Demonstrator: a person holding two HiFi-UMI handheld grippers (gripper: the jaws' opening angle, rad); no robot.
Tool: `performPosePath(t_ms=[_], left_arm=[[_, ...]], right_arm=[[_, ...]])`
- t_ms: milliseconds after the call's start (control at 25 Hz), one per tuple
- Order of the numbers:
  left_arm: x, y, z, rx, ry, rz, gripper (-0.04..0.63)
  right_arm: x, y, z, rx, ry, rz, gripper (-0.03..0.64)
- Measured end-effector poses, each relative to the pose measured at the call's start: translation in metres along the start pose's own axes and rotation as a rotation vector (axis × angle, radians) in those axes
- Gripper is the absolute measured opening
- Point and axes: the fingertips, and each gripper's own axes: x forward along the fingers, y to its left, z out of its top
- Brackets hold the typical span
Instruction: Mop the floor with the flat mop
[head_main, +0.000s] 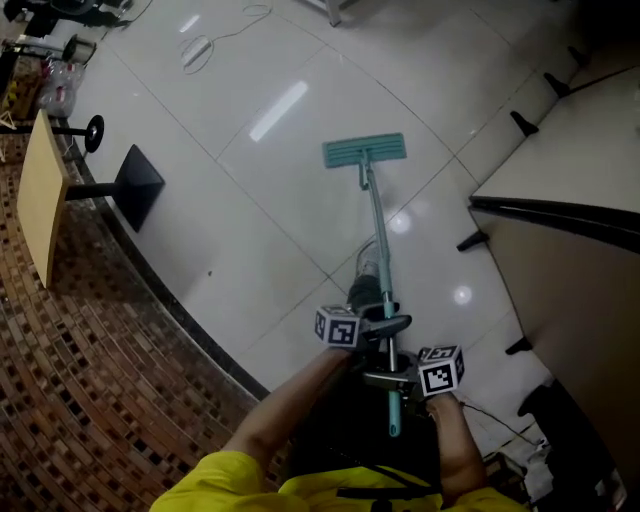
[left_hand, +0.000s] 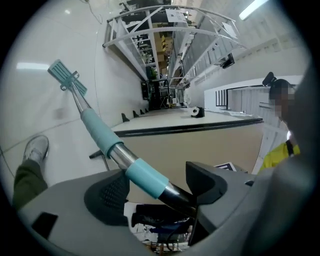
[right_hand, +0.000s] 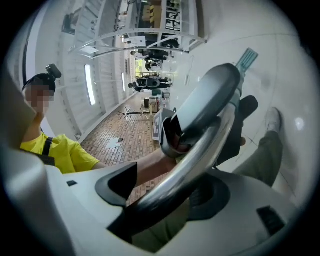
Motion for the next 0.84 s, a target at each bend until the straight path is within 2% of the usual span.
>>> performPosePath(t_ms=[120,200,320,440,600,840], left_arm=[[0.007,0.004,-0.056,-0.03,0.044,-0.003,0.341],[0.017,0.013,-0.056,-0.011,0.092,0.004,0.342],[0.041,0.031,-0.007,0.067,0.158,0.015,0.344],[0.066,0.05,0.069,0.162,0.2,0.012,0.344],[0.085,0.083,0.143,0.101,0.232,0.005,0.341],[0.098,0.097,0.199,0.11,0.245,-0.018,0.334]], right_arm=[[-0.014,-0.004,-0.042,0.039,-0.062,-0.022,0.293],[-0.019,-0.018,-0.037,0.03,-0.092,-0.03,0.287],[-0.025,-0.047,0.008,-0.036,-0.081,-0.073,0.288],[-0.024,-0.067,0.088,-0.125,-0.12,-0.062,0.288],[-0.022,-0.08,0.173,-0.143,-0.178,-0.037,0.287],[-0.016,-0.091,0.228,-0.162,-0.167,-0.084,0.281]])
